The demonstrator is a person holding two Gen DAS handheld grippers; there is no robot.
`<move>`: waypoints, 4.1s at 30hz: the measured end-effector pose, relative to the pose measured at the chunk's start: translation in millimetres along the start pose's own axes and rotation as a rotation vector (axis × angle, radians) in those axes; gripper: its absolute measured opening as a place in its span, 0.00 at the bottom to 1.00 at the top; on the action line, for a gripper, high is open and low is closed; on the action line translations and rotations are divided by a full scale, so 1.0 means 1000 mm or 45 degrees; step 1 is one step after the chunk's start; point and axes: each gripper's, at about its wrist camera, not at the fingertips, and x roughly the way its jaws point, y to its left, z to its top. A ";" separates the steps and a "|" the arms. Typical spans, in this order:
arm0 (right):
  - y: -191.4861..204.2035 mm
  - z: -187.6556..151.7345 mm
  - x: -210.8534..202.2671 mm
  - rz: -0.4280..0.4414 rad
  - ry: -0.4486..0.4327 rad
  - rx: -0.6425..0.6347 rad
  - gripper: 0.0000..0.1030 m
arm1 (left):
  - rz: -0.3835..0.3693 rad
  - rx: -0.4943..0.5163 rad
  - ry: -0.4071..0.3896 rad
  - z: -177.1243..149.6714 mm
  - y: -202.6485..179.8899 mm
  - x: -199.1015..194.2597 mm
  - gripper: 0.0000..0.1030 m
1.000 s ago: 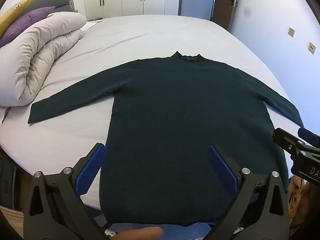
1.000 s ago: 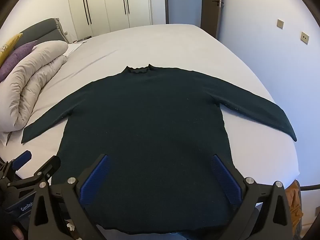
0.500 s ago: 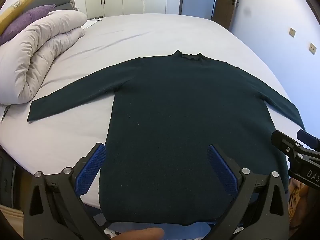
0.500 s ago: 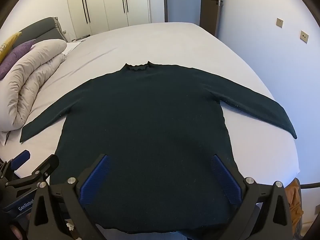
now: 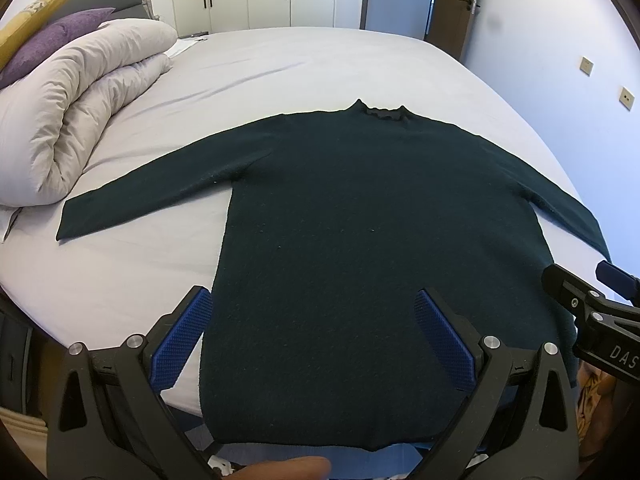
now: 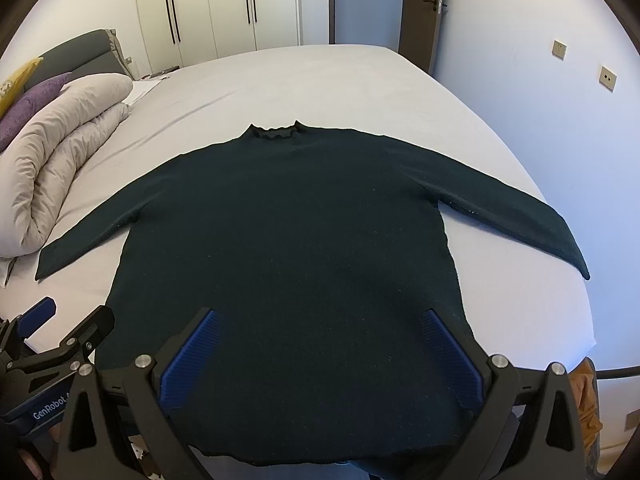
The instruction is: Fold small clothes
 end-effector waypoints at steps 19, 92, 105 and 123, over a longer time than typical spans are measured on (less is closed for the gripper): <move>0.003 0.002 -0.001 -0.016 0.001 -0.011 1.00 | 0.004 -0.002 -0.003 0.000 0.001 0.000 1.00; 0.048 -0.002 0.033 -0.028 0.117 -0.107 1.00 | -0.382 -1.351 -0.207 -0.030 0.352 0.071 1.00; 0.074 0.015 0.043 0.095 0.095 -0.038 1.00 | -0.357 -1.848 -0.297 -0.060 0.449 0.128 0.99; 0.082 0.019 0.072 0.135 0.156 0.012 1.00 | -0.468 -2.063 -0.350 -0.040 0.474 0.191 0.23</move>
